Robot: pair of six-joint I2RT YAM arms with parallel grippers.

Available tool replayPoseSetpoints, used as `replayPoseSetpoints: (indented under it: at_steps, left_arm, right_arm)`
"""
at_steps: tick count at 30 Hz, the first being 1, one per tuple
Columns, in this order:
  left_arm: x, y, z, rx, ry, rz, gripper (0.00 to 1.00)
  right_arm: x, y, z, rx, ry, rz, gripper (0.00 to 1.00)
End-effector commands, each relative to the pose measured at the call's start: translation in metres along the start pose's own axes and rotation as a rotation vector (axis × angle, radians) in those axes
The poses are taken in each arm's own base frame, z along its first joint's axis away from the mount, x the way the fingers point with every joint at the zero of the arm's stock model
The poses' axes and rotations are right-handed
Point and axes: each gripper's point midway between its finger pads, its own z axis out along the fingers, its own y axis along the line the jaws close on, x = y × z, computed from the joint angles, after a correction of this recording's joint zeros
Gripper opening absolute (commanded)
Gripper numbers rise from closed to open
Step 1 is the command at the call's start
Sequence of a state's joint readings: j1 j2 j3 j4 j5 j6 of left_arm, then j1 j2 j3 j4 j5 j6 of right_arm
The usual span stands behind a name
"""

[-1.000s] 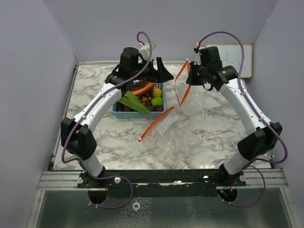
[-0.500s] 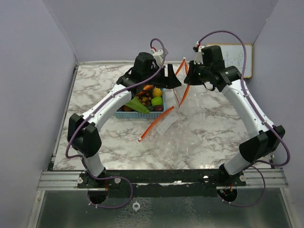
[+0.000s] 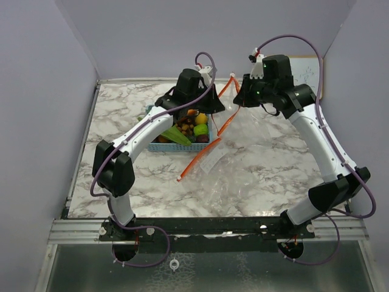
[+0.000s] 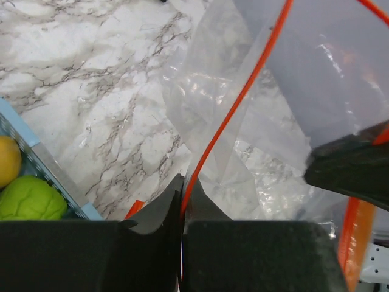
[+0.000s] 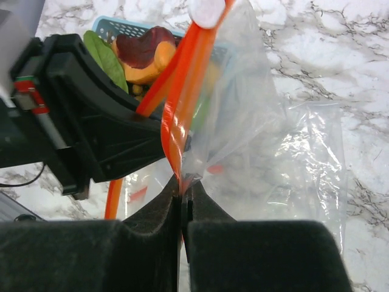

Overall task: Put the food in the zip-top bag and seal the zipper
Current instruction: Open the zipper of the food storage bag.

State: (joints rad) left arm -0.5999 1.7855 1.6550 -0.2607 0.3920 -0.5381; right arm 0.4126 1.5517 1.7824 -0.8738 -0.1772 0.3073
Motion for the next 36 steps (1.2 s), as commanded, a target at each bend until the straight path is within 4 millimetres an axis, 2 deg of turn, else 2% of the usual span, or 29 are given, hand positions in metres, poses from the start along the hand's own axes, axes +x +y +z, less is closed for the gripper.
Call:
replayPoseSetpoints:
  at_steps: [1, 4, 8, 12, 16, 18, 19, 20, 22, 23, 25, 26, 28, 30, 32, 34, 36]
  left_arm:
    - [-0.014, 0.015, -0.008, -0.134, -0.02, 0.052, 0.0]
    - [-0.032, 0.055, -0.04, -0.41, -0.067, 0.105, 0.0]
    - [-0.058, 0.096, -0.1, -0.735, -0.162, 0.168, 0.0]
    - [-0.08, 0.106, -0.167, -0.963, -0.281, 0.224, 0.0]
    - [-0.085, 0.114, -0.21, -1.123, -0.322, 0.277, 0.0]
    - [-0.083, 0.118, -0.223, -1.174, -0.317, 0.302, 0.0]
    - [-0.082, 0.119, -0.226, -1.184, -0.314, 0.31, 0.0]
    - [-0.081, 0.119, -0.227, -1.186, -0.315, 0.313, 0.0]
    - [-0.082, 0.117, -0.226, -1.164, -0.33, 0.31, 0.0]
    - [-0.082, 0.116, -0.224, -1.15, -0.339, 0.306, 0.0]
    - [-0.085, 0.114, -0.224, -1.136, -0.359, 0.298, 0.0]
    - [-0.087, 0.112, -0.225, -1.135, -0.37, 0.295, 0.0]
    - [-0.092, 0.11, -0.229, -1.145, -0.387, 0.295, 0.0]
    - [-0.099, 0.106, -0.237, -1.158, -0.413, 0.304, 0.0]
    - [-0.109, 0.101, -0.253, -1.187, -0.451, 0.311, 0.0]
    - [-0.119, 0.095, -0.273, -1.231, -0.496, 0.316, 0.0]
    - [-0.125, 0.091, -0.291, -1.273, -0.533, 0.323, 0.0]
  right_arm:
    - [-0.028, 0.004, -0.024, 0.043, -0.078, 0.014, 0.02]
    - [-0.04, -0.016, -0.029, 0.171, -0.104, 0.023, 0.02]
    - [-0.044, -0.047, -0.033, 0.359, -0.118, 0.06, 0.02]
    - [-0.034, -0.07, -0.021, 0.48, -0.093, 0.084, 0.02]
    - [-0.027, -0.083, -0.005, 0.541, -0.067, 0.108, 0.02]
    - [-0.035, -0.067, 0.007, 0.436, -0.074, 0.08, 0.02]
    - [-0.043, -0.048, 0.014, 0.32, -0.086, 0.043, 0.03]
    - [-0.048, -0.02, 0.02, 0.156, -0.094, 0.001, 0.05]
    - [-0.051, 0.045, 0.02, -0.221, -0.092, -0.075, 0.19]
    - [-0.049, 0.075, 0.012, -0.393, -0.081, -0.102, 0.28]
    - [-0.043, 0.113, -0.005, -0.618, -0.068, -0.145, 0.43]
    - [-0.041, 0.122, -0.011, -0.666, -0.07, -0.159, 0.51]
    - [-0.041, 0.123, -0.015, -0.674, -0.082, -0.175, 0.61]
    - [-0.046, 0.121, -0.019, -0.646, -0.102, -0.186, 0.63]
    - [-0.051, 0.112, -0.014, -0.572, -0.123, -0.163, 0.64]
    - [-0.052, 0.086, 0.006, -0.413, -0.117, -0.107, 0.65]
    - [-0.04, 0.052, 0.036, -0.232, -0.058, -0.053, 0.64]
